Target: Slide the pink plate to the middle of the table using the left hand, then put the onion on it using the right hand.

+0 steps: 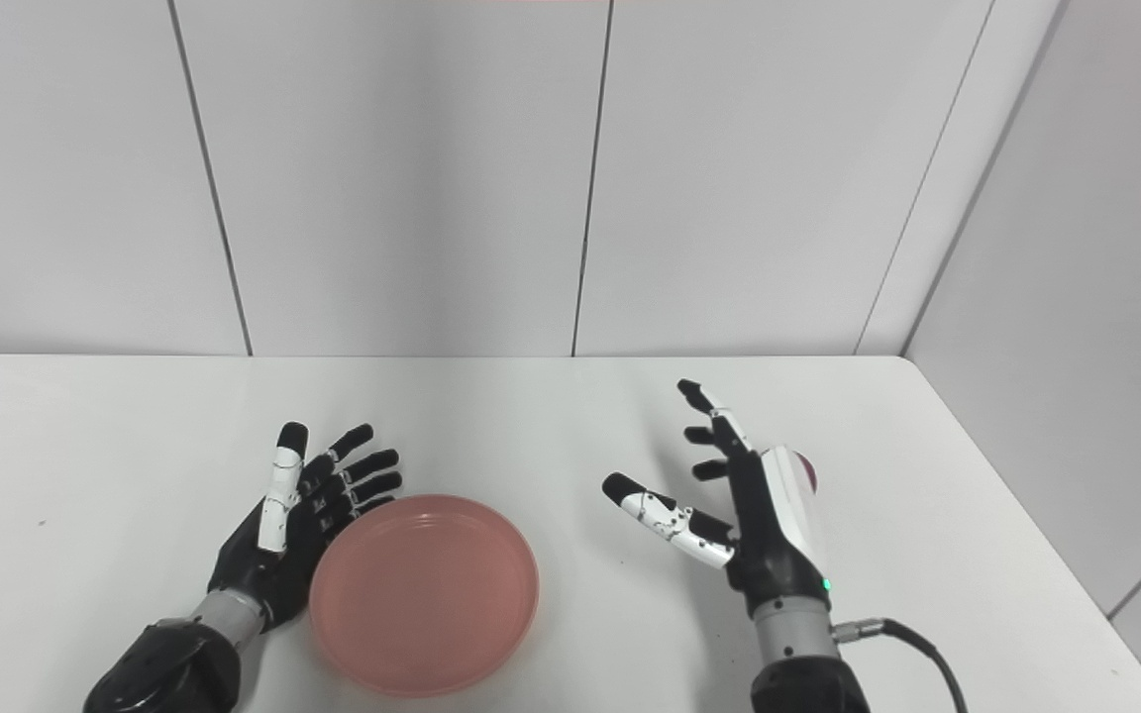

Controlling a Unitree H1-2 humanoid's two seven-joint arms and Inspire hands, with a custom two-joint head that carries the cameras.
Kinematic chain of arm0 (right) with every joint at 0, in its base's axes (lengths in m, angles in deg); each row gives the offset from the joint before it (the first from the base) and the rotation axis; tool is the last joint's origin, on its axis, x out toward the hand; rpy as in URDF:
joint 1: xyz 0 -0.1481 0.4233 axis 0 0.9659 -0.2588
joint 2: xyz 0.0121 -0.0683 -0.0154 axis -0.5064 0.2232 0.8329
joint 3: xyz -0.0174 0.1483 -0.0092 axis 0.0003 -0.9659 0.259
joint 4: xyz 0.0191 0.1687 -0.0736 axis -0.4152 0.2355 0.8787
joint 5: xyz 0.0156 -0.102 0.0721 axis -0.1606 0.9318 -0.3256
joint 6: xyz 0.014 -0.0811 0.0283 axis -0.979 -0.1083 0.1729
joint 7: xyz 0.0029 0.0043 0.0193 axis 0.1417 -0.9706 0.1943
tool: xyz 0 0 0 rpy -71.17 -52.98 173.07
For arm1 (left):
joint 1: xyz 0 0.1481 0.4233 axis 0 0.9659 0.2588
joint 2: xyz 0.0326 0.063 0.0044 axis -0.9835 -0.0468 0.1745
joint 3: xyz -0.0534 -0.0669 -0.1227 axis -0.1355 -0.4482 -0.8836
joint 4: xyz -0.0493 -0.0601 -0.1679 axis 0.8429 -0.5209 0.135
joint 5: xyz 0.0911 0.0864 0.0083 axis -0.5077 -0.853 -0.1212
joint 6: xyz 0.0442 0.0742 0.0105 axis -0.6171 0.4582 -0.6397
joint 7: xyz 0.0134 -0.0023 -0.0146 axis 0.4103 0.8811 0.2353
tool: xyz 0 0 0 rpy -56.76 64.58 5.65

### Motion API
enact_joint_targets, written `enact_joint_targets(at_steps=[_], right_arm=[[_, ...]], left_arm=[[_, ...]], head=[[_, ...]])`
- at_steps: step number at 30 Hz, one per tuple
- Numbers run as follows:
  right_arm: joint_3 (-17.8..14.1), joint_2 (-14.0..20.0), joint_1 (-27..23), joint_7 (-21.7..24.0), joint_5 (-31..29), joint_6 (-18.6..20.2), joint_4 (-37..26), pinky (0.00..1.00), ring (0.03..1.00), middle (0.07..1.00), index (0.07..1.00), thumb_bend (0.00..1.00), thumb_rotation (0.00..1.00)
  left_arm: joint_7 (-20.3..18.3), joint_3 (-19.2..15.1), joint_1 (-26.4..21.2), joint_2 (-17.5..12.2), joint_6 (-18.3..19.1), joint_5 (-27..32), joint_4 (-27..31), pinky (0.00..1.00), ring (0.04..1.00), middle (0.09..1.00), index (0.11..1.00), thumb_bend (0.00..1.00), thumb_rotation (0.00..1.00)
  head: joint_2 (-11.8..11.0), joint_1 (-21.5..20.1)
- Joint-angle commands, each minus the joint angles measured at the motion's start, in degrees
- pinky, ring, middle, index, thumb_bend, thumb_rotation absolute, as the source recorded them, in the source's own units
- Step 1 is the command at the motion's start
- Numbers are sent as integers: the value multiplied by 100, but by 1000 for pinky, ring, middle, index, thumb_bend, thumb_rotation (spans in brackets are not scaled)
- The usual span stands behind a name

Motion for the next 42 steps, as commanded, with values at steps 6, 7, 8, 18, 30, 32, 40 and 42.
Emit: enact_joint_targets(at_steps=[6, 7, 8, 18, 30, 32, 40, 42], right_arm=[[1, 434, -462, -88, 767, -113, 88, 627, 780, 867, 857, 930, 410], [41, 512, -491, -97, 967, -124, 155, 618, 778, 862, 848, 949, 401], [76, 587, -518, -109, 1130, -153, 223, 605, 775, 857, 836, 978, 394], [195, 1557, -1044, 1376, 1716, 430, 544, 707, 882, 900, 837, 1000, 321], [344, 2255, -1855, 3141, 2113, 509, 1331, 695, 872, 880, 808, 1000, 283], [405, 2292, -1912, 3149, 2195, 508, 1452, 739, 878, 881, 808, 1000, 282], [558, 2402, -2148, 3260, 2207, 497, 1912, 782, 892, 895, 814, 1000, 288], [583, 2429, -2224, 3402, 2196, 509, 2047, 768, 895, 900, 817, 1000, 288]], left_arm=[[-80, -73, 64, -112, 154, 24, -297, 823, 816, 819, 882, 841, 965], [-98, -70, 65, -121, 143, 27, -305, 819, 816, 819, 883, 841, 965], [-122, -67, 68, -130, 136, 38, -308, 817, 819, 823, 890, 845, 968], [-109, -74, 91, -117, 129, 31, -305, 810, 814, 819, 881, 860, 957], [-99, -68, 93, -115, 103, 5, -346, 823, 817, 823, 880, 860, 958], [-97, -65, 96, -108, 100, 3, -344, 819, 818, 825, 883, 855, 961], [-61, -70, 81, -104, 106, -19, -341, 822, 815, 818, 880, 857, 965], [-66, -68, 84, -106, 77, -24, -352, 822, 814, 817, 878, 855, 966]], head=[[-55, -199], [-55, -199], [-55, -199], [-69, -187], [-91, -143], [-89, -128], [-99, -96], [-103, -79]])
